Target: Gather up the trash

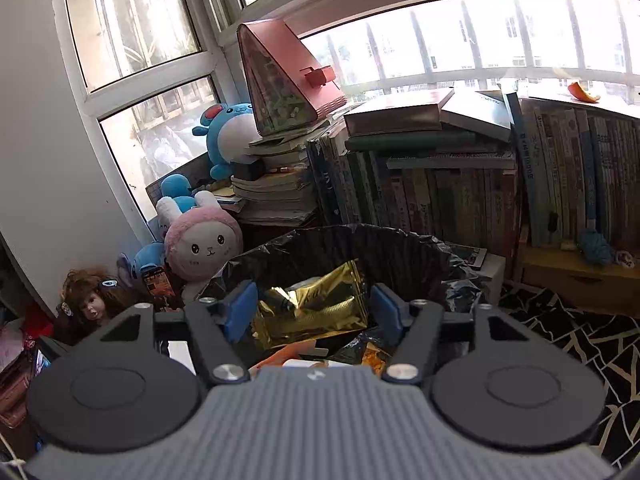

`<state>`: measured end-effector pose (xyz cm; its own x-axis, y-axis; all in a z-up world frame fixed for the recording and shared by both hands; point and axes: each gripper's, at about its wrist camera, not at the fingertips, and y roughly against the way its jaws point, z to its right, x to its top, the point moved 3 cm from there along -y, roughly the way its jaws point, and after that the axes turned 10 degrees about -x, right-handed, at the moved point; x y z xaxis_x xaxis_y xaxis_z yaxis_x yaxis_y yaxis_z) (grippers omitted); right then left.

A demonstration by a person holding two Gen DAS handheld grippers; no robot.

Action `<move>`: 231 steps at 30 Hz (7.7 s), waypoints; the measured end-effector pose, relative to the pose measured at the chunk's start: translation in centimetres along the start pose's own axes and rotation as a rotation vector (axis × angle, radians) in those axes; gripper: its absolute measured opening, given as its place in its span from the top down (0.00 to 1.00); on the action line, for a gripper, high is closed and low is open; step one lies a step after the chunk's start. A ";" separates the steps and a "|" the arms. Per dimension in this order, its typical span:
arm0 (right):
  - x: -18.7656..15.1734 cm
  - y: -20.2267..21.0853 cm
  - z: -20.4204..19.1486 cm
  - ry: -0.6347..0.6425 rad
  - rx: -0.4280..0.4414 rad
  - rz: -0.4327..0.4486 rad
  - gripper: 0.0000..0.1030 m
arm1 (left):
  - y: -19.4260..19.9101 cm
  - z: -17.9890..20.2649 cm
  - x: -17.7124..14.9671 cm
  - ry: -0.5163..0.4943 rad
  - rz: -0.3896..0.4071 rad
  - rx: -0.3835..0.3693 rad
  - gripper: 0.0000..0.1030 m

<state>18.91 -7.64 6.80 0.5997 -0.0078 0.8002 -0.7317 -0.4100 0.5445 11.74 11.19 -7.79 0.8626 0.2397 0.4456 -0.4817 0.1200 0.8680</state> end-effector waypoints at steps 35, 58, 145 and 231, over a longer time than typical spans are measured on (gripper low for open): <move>-21.0 -0.5 13.3 0.070 -0.423 -0.465 0.17 | 0.0 0.0 0.2 -0.001 0.007 0.006 0.40; -22.5 -0.4 12.9 0.030 -0.368 -0.521 0.58 | 0.0 0.1 0.2 -0.011 0.002 0.006 0.39; -20.5 -8.7 16.9 -0.287 0.038 -0.330 0.46 | -0.1 -0.3 1.0 -0.034 -0.032 0.280 0.37; -15.3 -17.7 14.2 -0.250 -0.188 -0.727 0.92 | 0.8 -8.0 1.0 0.205 -0.021 0.228 0.30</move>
<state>27.27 -13.18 -18.62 0.9872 -0.0104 0.1590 -0.1571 -0.2299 0.9604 10.96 19.25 -8.40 0.8118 0.4316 0.3933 -0.3969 -0.0862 0.9138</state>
